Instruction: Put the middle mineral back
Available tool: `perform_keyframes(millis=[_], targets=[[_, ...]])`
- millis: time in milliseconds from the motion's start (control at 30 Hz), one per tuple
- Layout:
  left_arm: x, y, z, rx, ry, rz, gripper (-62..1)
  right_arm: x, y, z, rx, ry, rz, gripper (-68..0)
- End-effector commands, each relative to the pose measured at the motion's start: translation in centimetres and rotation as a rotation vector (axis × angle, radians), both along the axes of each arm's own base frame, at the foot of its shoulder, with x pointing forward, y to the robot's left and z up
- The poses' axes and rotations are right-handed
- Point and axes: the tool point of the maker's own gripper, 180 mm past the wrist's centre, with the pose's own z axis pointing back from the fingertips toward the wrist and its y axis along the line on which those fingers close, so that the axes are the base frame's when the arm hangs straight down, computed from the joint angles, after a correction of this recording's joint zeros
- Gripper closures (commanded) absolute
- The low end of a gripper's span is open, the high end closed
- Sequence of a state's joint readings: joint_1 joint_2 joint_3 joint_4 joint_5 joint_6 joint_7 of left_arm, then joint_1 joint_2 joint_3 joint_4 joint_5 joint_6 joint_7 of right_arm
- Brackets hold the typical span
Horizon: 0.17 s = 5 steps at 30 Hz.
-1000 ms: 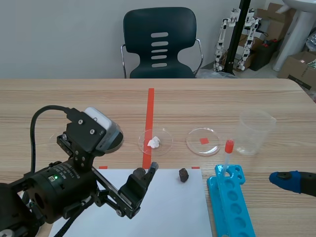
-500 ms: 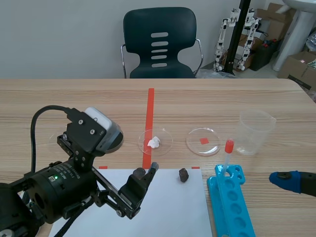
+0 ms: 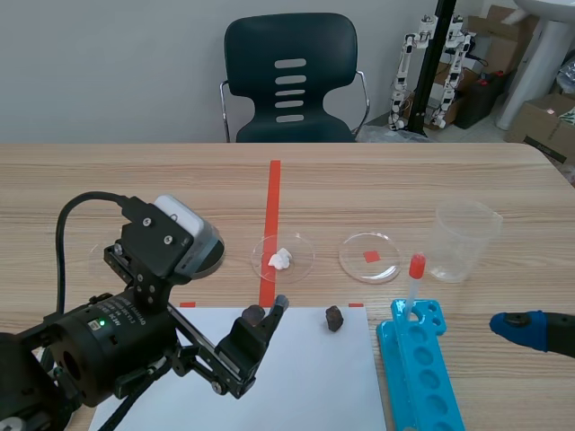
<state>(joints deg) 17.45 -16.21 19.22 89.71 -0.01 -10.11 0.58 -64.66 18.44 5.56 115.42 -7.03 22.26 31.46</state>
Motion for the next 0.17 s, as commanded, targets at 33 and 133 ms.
perform_keyframes(millis=[33, 133], targets=[[0.10, -0.11, 0.40, -0.017, -0.010, 0.002, -62.3, 0.24, 0.02, 0.60, 0.015, -0.020, -0.004, -59.1], [0.09, -0.10, 0.36, -0.015, -0.009, 0.002, -62.3, 0.24, 0.02, 0.60, 0.015, -0.020, -0.004, -59.1]])
